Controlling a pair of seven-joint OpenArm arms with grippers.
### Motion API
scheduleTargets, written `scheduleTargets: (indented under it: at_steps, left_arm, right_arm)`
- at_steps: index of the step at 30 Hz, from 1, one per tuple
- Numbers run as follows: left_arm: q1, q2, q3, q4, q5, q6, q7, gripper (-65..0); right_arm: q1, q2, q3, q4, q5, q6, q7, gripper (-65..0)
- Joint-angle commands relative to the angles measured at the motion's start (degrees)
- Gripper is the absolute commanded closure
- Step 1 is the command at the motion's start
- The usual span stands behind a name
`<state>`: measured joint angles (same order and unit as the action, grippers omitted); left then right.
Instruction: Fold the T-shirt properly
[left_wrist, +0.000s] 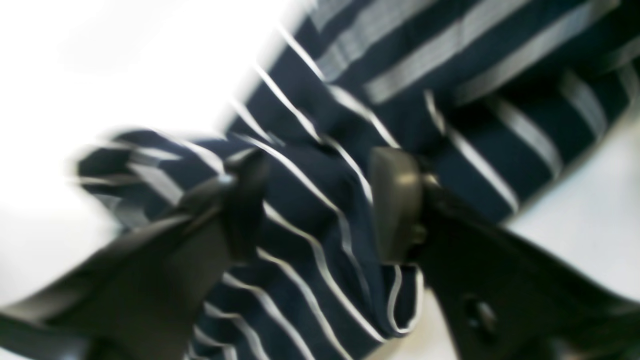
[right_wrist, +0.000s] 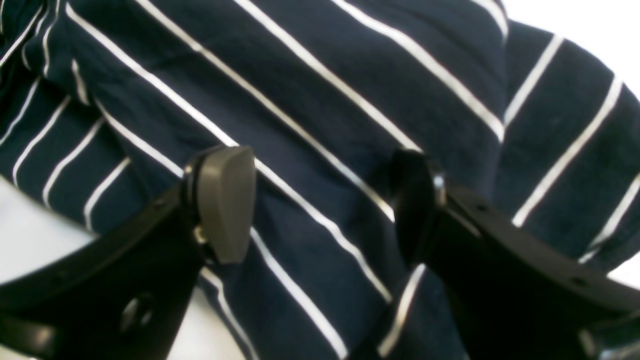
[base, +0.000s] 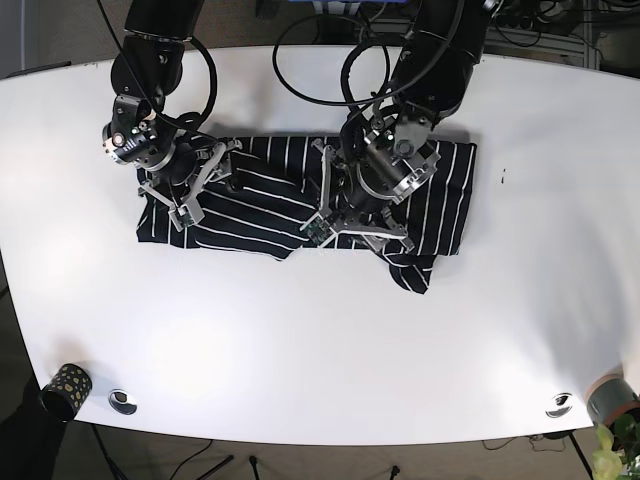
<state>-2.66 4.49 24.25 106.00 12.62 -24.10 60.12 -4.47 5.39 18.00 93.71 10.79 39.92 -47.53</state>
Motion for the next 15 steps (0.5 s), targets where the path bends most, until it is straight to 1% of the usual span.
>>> scheduleTargets:
  at_steps: [1,4,9,11,15]
  left_arm:
    - [-0.8,0.4,-0.4,4.4,-0.1,0.1,-1.0,-39.0]
    - [-1.0,0.2,-3.8,4.6,0.1,0.1,-1.0,-39.6]
    - [-2.6,0.2,-13.0,4.4,-0.1,0.1,-1.2,-39.6]
    - [-3.1,0.2,-15.2,4.3,-0.1,0.1,-1.2,-39.6]
    - [-5.6,0.2,-20.5,1.3,-0.2,0.1,-1.2,-39.6]
  right_arm:
    - [0.8,0.5,0.2,1.0,0.8,0.08,1.2,-40.0]
    - [0.8,0.5,0.2,1.0,0.8,0.08,1.2,-40.0]
    - [0.8,0.5,0.2,1.0,0.8,0.08,1.2,-40.0]
    - [0.8,0.5,0.2,1.0,0.8,0.08,1.2,-40.0]
    - [0.8,0.5,0.2,1.0,0.9,0.08,1.2,-40.0]
